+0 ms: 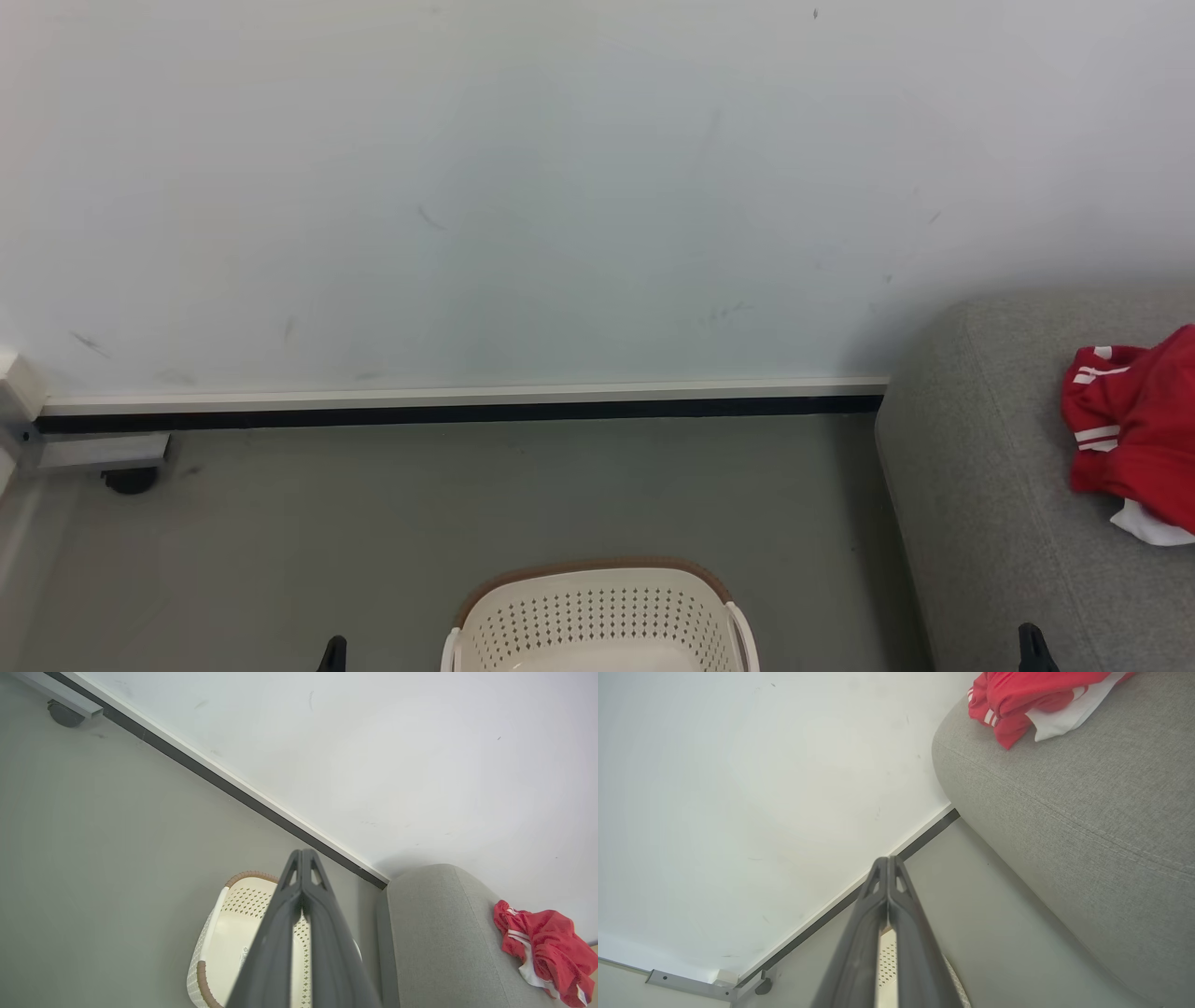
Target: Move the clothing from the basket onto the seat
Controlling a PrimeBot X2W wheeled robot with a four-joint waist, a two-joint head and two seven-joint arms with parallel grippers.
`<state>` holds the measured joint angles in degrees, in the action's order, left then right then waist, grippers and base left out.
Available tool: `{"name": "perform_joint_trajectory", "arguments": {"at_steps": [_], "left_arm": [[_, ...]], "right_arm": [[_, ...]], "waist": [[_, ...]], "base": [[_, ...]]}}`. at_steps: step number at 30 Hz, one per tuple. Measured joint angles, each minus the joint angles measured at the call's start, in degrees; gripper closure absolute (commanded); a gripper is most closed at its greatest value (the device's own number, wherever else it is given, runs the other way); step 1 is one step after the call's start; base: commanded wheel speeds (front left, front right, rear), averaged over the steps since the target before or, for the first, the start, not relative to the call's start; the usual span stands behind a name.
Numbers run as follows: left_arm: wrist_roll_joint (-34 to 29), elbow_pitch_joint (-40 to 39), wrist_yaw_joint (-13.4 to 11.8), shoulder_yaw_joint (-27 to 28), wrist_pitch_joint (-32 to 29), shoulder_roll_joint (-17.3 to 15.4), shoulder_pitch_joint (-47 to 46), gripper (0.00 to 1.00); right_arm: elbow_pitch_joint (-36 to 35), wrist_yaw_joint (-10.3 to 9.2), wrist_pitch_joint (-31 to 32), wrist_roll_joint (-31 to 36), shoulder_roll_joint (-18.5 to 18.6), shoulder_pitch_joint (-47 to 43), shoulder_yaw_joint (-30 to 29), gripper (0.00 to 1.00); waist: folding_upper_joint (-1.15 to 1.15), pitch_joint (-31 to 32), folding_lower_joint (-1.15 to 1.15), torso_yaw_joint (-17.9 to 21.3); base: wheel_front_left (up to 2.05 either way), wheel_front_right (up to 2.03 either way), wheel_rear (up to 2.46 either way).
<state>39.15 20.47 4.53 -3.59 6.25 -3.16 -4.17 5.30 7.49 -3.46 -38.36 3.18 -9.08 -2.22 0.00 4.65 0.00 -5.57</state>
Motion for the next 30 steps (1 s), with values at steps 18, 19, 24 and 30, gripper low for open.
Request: {"name": "perform_joint_trajectory", "arguments": {"at_steps": [18, 19, 24, 30], "left_arm": [[13.91, -1.13, 0.92, 0.73, -3.59, 0.05, -0.91, 1.0], [14.85, -1.2, 0.92, 0.74, -3.7, 0.07, -0.92, 1.0], [18.25, -1.64, 0.98, 0.87, -4.7, 0.08, -1.2, 1.0], [22.73, -2.02, 1.32, 1.01, -5.75, 0.11, -1.75, 1.0]], "right_arm": [[-1.2, -0.01, 1.64, -14.94, 0.15, 0.14, -2.1, 1.0], [-1.26, -0.01, 1.7, -15.62, 0.18, 0.14, -2.2, 1.0], [-1.72, -0.01, 2.0, -19.28, 0.24, 0.16, -2.7, 1.0], [-2.15, -0.01, 2.5, -24.13, 0.3, 0.25, -3.45, 1.0]], "waist": [[0.0, -0.89, 0.0, 1.05], [0.0, -0.94, 0.0, 1.11], [0.0, -1.18, 0.0, 1.4], [0.0, -1.53, 0.0, 1.81]], "base": [[0.0, 0.0, 0.0], [0.0, 0.0, 0.0], [0.0, 0.0, 0.0], [0.0, 0.0, 0.0]]}}
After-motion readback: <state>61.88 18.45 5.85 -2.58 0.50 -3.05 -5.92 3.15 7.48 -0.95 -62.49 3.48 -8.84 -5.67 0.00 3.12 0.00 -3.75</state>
